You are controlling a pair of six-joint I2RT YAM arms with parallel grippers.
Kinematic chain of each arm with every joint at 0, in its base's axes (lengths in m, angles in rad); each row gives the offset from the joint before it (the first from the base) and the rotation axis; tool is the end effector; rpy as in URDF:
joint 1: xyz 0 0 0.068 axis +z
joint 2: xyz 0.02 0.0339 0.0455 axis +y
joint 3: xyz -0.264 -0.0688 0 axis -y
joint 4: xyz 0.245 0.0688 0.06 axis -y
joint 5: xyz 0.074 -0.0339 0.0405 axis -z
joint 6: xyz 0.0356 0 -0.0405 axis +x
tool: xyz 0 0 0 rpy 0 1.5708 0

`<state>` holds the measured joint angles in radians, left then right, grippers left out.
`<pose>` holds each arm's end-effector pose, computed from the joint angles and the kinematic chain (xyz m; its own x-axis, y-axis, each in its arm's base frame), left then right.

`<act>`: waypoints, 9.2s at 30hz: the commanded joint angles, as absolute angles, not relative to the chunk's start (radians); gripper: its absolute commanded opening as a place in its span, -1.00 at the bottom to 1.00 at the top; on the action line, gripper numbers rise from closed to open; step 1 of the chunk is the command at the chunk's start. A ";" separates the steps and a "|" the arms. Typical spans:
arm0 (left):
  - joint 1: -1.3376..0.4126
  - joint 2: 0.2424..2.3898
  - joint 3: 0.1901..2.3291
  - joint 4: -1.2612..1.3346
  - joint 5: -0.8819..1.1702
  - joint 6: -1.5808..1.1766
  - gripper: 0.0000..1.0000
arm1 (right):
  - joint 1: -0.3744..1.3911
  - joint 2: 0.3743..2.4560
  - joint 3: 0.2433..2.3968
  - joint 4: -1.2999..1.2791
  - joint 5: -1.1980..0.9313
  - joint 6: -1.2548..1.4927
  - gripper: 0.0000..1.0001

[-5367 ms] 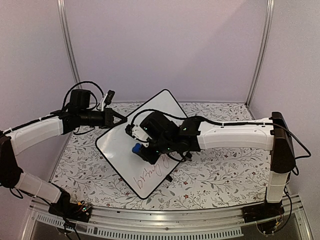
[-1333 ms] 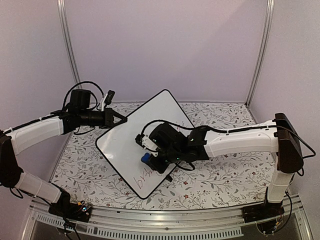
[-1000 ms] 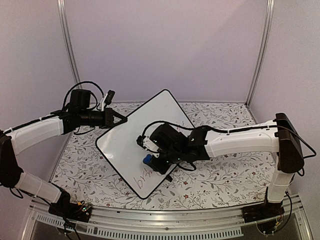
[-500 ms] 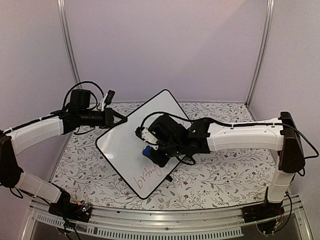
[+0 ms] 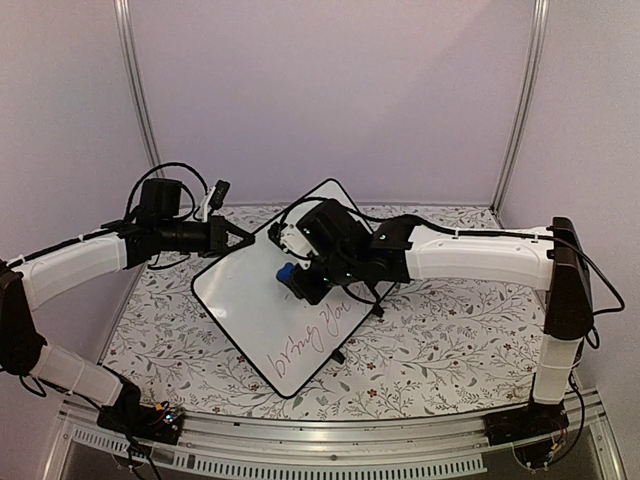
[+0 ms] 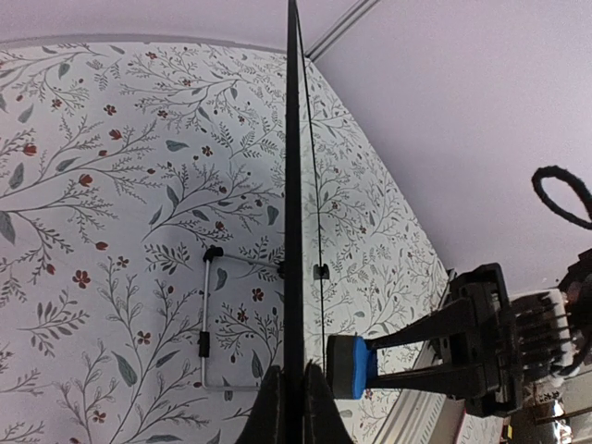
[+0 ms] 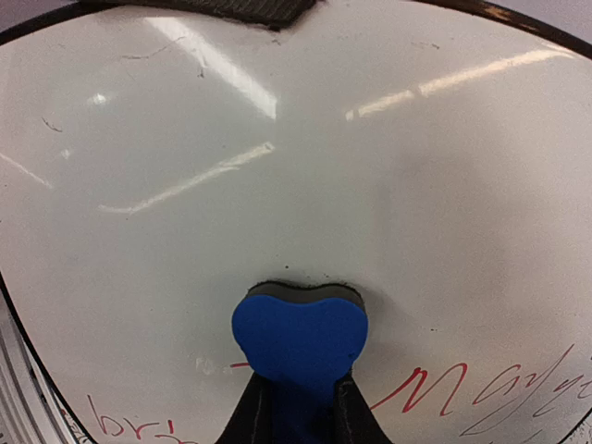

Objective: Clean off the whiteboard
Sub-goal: Erase the whiteboard at the center of the board.

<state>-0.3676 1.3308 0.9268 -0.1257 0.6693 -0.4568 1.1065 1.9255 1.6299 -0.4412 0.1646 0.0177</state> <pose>0.2665 -0.1263 0.2773 -0.7679 -0.0750 -0.6362 0.4934 0.5642 -0.6620 0.2042 0.3947 0.2738 -0.3155 -0.5910 -0.7425 -0.8223 0.5608 -0.0970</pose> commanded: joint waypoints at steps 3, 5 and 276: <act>-0.382 1.345 0.937 -0.138 0.673 -0.431 -1.00 | 1.107 1.953 1.621 -0.423 0.080 0.013 -0.93; -0.382 1.345 0.937 -0.137 0.673 -0.430 -1.00 | 1.106 1.947 1.603 -0.419 0.068 0.021 -0.93; -0.380 1.373 0.937 -0.136 0.666 -0.435 -1.00 | 1.041 1.940 1.530 -0.370 0.038 0.170 -0.93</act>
